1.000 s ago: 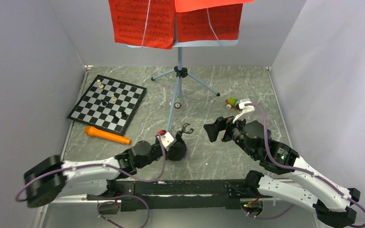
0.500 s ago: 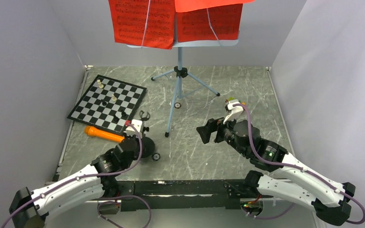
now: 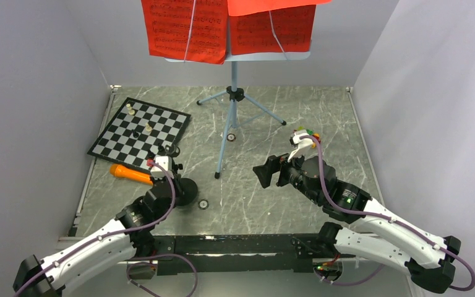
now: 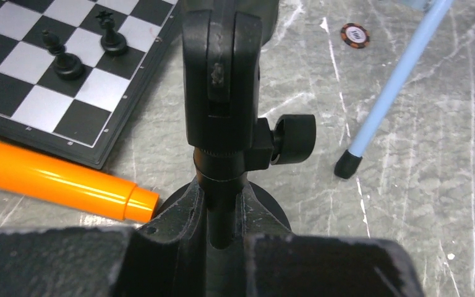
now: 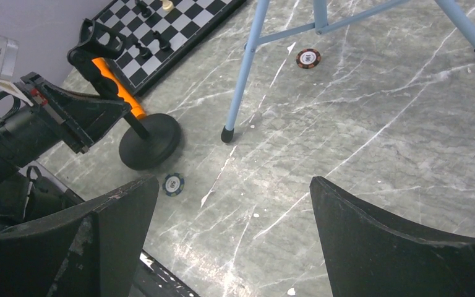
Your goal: Pack up the instrument practice props
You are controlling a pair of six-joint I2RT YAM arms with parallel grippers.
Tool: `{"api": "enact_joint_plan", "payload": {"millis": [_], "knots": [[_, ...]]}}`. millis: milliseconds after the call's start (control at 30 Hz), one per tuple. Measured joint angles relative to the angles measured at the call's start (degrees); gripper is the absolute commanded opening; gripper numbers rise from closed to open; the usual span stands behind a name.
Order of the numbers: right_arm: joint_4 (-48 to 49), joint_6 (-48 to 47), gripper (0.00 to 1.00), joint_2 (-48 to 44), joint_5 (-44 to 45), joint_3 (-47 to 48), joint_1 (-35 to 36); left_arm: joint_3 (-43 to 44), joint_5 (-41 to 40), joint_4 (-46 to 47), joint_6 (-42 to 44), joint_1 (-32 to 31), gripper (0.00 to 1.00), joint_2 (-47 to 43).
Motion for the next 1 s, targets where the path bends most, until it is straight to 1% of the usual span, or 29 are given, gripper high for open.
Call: {"api": "enact_joint_plan", "payload": {"millis": [167, 233, 467, 600, 767, 833, 1000], "knots": [[0.0, -0.5, 0.98, -0.42, 0.15, 0.0, 0.0, -3.69, 3.96, 5.84, 5.38, 0.04, 0.0, -3.65], [0.02, -0.68, 0.98, -0.44, 0.22, 0.0, 0.0, -3.91, 4.79, 7.91, 7.67, 0.04, 0.0, -3.08], [0.39, -1.01, 0.98, 0.22, 0.13, 0.0, 0.0, 1.11, 5.05, 16.33, 13.53, 0.68, 0.0, 10.03], [0.39, -1.01, 0.98, 0.11, 0.13, 0.0, 0.0, 2.03, 6.49, 22.82, 14.51, 4.61, 0.0, 17.11], [0.39, -1.01, 0.98, -0.11, 0.13, 0.0, 0.0, 2.08, 7.23, 28.28, 15.54, 8.76, 0.0, 23.96], [0.39, -1.01, 0.98, -0.28, 0.11, -0.02, 0.0, 2.08, 7.23, 29.92, 15.47, 10.19, 0.0, 25.75], [0.48, -1.03, 0.98, -0.48, 0.13, -0.15, 0.0, 1.22, 5.6, 32.22, 15.21, 12.11, 0.0, 25.33]]}}
